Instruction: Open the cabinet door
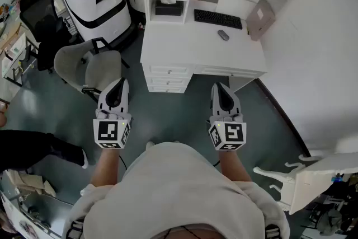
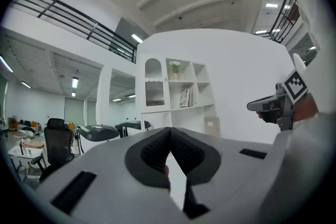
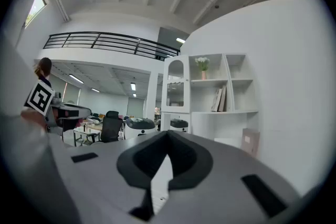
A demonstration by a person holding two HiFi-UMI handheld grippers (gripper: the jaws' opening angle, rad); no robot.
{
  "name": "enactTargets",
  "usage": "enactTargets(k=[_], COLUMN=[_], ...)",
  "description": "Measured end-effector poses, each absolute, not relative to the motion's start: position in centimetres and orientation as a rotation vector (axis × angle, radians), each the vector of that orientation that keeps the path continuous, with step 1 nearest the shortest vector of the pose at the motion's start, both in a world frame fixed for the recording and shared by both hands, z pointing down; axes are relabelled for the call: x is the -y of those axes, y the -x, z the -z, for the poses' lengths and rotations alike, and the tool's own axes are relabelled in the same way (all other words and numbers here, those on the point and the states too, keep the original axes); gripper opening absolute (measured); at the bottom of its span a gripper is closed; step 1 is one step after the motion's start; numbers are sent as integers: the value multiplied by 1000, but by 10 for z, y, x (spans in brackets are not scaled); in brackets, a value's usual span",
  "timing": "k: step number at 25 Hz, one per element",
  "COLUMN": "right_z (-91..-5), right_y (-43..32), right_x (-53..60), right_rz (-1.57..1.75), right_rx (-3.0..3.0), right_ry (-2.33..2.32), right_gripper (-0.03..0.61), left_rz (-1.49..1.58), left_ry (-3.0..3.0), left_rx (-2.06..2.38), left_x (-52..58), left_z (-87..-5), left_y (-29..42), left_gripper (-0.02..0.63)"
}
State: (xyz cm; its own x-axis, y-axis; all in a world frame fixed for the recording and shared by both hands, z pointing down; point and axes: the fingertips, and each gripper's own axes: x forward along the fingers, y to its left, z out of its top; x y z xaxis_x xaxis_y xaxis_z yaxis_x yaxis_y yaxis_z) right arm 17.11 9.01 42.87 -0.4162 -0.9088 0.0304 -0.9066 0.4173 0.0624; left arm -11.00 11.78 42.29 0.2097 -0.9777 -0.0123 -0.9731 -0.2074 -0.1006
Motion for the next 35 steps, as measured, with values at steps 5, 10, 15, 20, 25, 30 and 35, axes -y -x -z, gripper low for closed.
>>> enactTargets(k=[5,10,15,20,25,30,35], right_z=[-431,-433,-436,-435,-439,-444,-444], right_y=[-175,-181,-192,-200,-210,-211,-204], right_x=[-91,-90,-84,-81,-77,-72,-57], right_rz=[54,47,31,32,34,19,11], right_rx=[2595,2609,2627,2649,2666,2688,2696], right_ry=[-1657,-1665,-1650,-1622,-1589,-1559,-1535], right_gripper=[3,3,3,5,5,5,5], left_rz=[86,95,103,108,112,125,130], left_ry=[2376,2377,2362,2344,2323,2301,2291], left_rx=[-1925,-1930,-1947,-1968,-1994,-2018,-2033], left_x=[-119,-116,-112,-110,-112,-115,-103], left_z=[-427,-430,-430,-428,-429,-430,-429], left_y=[105,99,90,81,71,67,75], left_gripper=[-2,-2,-2,-2,-2,-2,-2])
